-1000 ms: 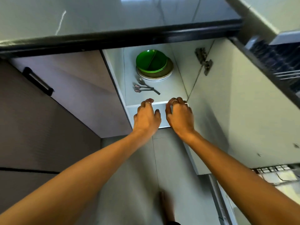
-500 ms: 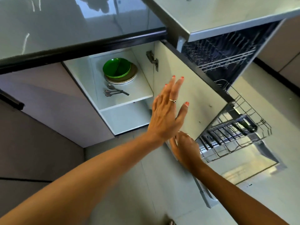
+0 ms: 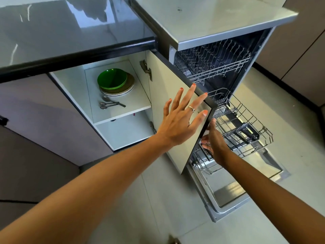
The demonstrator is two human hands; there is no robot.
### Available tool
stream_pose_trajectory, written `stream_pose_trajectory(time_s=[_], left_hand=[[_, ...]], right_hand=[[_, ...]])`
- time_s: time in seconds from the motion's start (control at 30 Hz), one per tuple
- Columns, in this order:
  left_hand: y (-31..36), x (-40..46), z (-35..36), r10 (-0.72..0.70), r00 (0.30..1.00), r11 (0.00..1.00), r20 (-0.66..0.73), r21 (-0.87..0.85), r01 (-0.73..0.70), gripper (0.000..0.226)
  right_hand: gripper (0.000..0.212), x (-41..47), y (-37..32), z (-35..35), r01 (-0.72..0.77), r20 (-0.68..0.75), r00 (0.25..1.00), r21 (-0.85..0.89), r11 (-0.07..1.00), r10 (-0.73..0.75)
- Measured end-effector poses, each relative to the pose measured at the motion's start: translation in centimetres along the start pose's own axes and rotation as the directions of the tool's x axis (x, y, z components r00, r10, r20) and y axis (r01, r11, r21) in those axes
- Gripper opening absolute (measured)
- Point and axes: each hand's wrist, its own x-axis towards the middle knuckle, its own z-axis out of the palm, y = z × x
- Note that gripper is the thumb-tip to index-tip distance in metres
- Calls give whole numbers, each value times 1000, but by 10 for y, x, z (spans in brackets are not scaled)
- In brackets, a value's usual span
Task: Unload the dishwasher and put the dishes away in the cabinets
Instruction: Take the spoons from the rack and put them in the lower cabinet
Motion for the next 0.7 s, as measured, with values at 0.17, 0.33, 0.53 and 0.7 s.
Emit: stream_pose_trajectory(time_s=[0.17, 0.33, 0.53, 0.7], left_hand=[[3, 7, 6, -23, 998, 1000, 59, -6, 23, 58], [5, 5, 7, -26, 995, 1000, 95, -2, 27, 57], [-7, -10, 0, -3, 997, 1000, 71, 3, 3, 61], [-24, -34, -22, 43, 999, 999, -2, -5, -43, 66]], right_hand=[[68, 6, 1, -11, 23, 95, 995, -68, 997, -17], [46, 7, 3, -15, 93, 189, 978, 7, 996, -93], [24, 1, -6, -15, 219, 285, 941, -101, 970, -183], [36, 3, -6, 0, 296, 318, 929, -328, 897, -189]])
